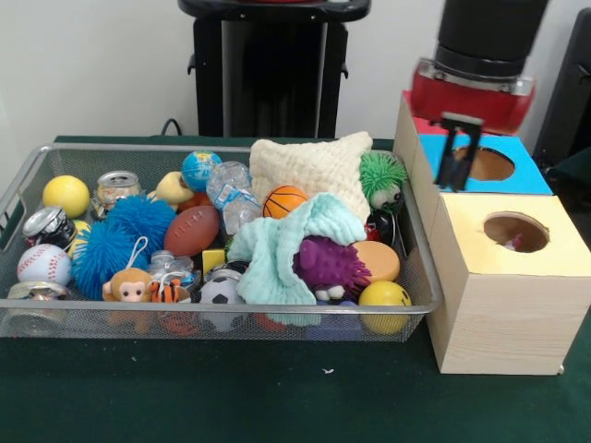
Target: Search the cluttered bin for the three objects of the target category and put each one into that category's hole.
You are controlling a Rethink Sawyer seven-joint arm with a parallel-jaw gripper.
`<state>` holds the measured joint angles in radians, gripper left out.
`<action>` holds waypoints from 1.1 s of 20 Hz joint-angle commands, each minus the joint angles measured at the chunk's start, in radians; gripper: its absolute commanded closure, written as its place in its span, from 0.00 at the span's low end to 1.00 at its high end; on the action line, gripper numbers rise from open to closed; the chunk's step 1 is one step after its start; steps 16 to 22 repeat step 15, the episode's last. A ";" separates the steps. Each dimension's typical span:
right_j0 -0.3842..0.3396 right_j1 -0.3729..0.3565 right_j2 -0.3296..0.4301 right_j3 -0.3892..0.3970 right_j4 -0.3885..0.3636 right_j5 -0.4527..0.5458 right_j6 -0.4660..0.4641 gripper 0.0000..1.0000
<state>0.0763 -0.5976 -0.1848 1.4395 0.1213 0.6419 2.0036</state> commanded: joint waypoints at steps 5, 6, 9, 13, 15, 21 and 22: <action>-0.117 -0.027 0.091 0.232 -0.266 -0.253 -0.109 1.00; -0.123 -0.026 0.097 0.228 -0.297 -0.255 -0.132 1.00; -0.135 -0.020 0.099 0.231 -0.329 -0.296 -0.086 1.00; -0.160 -0.025 0.124 0.246 -0.372 -0.345 -0.057 1.00; -0.173 -0.027 0.135 0.255 -0.387 -0.353 -0.050 1.00; -0.173 -0.027 0.135 0.255 -0.387 -0.353 -0.050 1.00; -0.173 -0.027 0.135 0.255 -0.387 -0.353 -0.050 1.00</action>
